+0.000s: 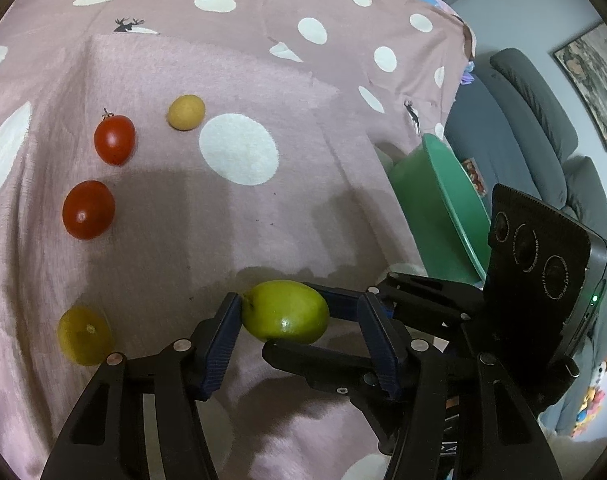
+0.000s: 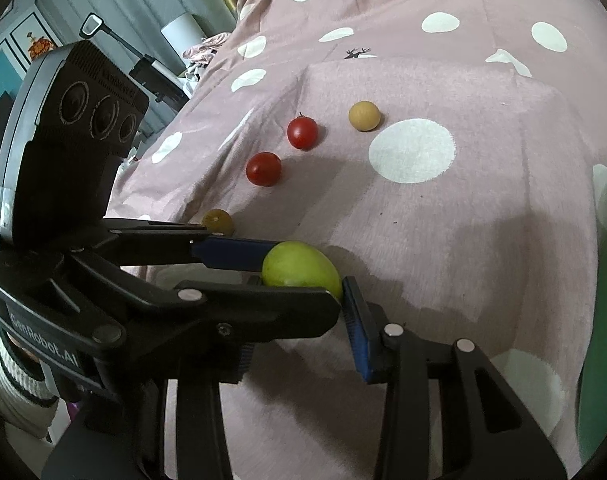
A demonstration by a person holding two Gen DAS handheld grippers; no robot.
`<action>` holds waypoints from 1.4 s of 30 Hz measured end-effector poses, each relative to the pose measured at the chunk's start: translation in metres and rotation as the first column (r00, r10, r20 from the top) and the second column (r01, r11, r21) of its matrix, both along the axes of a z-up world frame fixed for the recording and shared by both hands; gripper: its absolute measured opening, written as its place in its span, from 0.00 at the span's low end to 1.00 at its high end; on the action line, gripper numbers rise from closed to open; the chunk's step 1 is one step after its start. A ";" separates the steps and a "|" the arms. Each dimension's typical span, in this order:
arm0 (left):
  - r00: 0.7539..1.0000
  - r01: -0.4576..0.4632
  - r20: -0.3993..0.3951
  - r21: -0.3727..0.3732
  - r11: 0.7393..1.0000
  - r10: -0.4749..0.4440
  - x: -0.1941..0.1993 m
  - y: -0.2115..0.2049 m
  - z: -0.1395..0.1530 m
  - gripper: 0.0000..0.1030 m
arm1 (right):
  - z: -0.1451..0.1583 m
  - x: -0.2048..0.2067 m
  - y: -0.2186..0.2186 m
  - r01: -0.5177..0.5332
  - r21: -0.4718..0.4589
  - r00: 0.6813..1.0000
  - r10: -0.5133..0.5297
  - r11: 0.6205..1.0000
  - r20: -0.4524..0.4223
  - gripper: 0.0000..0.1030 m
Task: Organize fruits
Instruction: 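Carry the green fruit in the left gripper over the green bowl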
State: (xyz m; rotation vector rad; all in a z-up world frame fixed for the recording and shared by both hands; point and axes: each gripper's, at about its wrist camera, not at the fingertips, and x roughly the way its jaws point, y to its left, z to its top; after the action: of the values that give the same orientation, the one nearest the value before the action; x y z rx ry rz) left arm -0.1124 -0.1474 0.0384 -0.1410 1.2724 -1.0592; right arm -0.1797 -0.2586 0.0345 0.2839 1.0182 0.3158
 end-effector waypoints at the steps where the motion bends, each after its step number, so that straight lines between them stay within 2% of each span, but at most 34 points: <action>1: 1.000 0.001 0.002 0.000 1.000 -0.001 0.000 0.000 0.001 0.59 | 0.001 -0.001 0.000 0.003 0.001 1.000 -0.003 1.000 0.003 0.39; 27: 0.994 0.035 0.101 -0.004 0.999 -0.034 -0.020 -0.015 0.047 0.59 | 0.038 -0.031 -0.016 0.043 0.029 0.992 -0.046 0.999 0.117 0.39; 42: 0.984 0.080 0.158 0.015 0.997 -0.081 -0.037 -0.042 0.070 0.59 | 0.053 -0.055 -0.039 0.091 0.056 0.980 -0.100 0.994 0.172 0.39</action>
State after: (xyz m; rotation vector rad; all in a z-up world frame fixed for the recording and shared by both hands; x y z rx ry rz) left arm -0.1498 -0.1894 0.1088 0.0018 1.1464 -1.1119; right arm -0.2342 -0.2973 0.0876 0.3414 0.8220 0.2731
